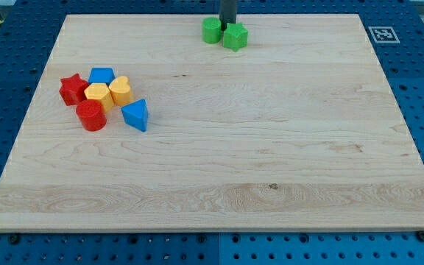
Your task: Move the green blocks slightly to the left
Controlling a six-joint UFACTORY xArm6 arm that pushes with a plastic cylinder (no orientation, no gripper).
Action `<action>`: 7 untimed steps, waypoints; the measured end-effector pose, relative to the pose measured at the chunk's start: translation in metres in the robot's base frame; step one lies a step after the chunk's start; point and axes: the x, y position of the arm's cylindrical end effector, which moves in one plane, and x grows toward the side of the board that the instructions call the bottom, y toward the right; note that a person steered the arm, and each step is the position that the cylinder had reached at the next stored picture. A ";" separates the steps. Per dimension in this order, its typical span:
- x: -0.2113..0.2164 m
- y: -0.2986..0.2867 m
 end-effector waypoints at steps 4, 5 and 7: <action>0.081 0.106; 0.081 0.100; 0.072 0.095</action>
